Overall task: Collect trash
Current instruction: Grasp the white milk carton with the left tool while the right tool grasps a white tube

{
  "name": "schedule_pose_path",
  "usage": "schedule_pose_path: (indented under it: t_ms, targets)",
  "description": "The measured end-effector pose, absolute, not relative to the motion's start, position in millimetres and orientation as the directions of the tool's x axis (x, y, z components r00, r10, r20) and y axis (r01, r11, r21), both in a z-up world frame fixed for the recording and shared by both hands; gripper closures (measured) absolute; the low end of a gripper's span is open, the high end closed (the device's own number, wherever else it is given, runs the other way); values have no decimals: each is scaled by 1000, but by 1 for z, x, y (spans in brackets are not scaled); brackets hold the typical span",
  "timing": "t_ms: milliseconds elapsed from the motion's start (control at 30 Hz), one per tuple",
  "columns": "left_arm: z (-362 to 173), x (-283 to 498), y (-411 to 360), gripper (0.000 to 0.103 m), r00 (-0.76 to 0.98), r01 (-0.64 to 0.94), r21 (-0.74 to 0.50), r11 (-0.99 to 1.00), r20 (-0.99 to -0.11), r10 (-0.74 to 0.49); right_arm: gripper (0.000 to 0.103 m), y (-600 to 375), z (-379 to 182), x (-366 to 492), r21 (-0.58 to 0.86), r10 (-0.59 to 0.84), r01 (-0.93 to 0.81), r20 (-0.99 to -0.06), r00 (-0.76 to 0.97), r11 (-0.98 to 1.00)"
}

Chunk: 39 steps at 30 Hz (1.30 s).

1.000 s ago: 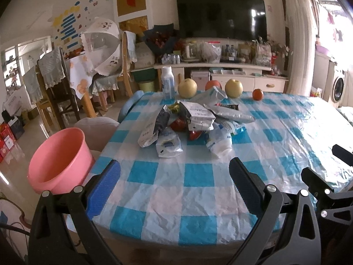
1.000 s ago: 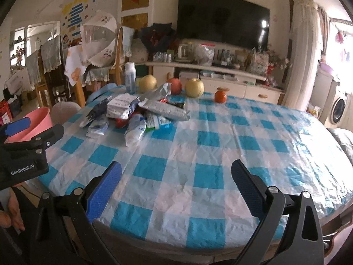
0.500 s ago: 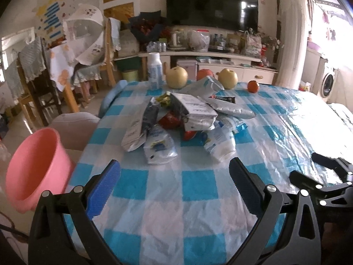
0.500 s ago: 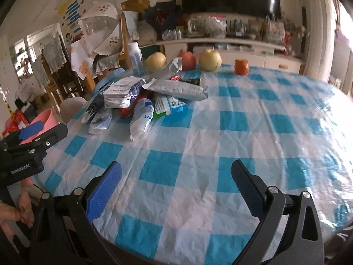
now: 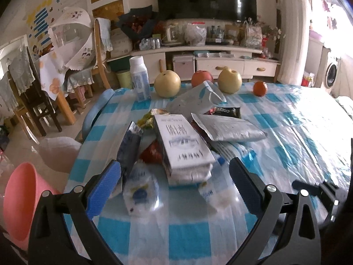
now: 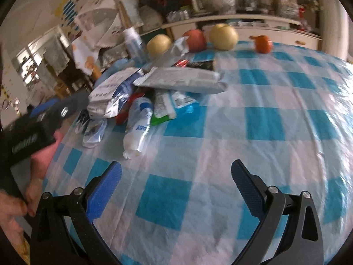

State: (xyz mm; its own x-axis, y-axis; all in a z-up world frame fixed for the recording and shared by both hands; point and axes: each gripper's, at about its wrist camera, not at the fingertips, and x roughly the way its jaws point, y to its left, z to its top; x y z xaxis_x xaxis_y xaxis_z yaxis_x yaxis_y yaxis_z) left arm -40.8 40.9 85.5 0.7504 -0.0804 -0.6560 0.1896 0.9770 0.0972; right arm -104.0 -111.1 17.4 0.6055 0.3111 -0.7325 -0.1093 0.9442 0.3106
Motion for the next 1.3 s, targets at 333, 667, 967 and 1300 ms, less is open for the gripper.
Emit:
schedule_pose_path:
  t_ms: [333,667,967,1300]
  targets:
    - [67,6,33,4,688,189,124,974,-724,-42,17,-83,8,-70,323,377,-197,-743,553,926]
    - [59,23,34,33,658,158,124,980,-753,-10,21,-77,5,-46,357,405,-198,-731,549,913]
    - [58,25,48,39,641,146,70,987,-767,-41,47,-67,4,-39,341,393,-200,-729,561,919]
    - [66,19,70,39,655,144,1,990,-750,-94,68,-66,4,-38,391,435,-203,-713,550,898]
